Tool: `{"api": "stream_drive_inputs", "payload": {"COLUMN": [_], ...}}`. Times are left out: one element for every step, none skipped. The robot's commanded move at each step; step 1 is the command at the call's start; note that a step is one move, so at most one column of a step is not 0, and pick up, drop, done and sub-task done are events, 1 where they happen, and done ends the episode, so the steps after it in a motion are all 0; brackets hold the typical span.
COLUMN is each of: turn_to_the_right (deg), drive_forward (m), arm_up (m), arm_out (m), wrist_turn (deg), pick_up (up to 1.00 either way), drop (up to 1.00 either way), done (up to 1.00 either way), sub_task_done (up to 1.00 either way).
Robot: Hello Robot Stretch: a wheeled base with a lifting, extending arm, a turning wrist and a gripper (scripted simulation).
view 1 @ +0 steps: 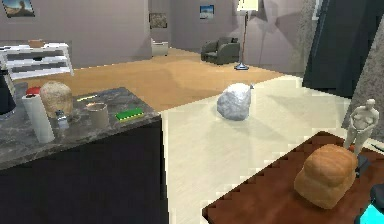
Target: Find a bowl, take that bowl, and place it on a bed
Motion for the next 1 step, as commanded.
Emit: {"api": "stream_drive_inputs", "payload": {"turn_to_the_right": [0.0], "drive_forward": [0.00], "arm_up": [-0.24], "arm_out": [0.00], "wrist_turn": [0.0], "pick_up": [0.00], "drop": [0.00], "done": [0.00], "sub_task_done": [0.00]}}
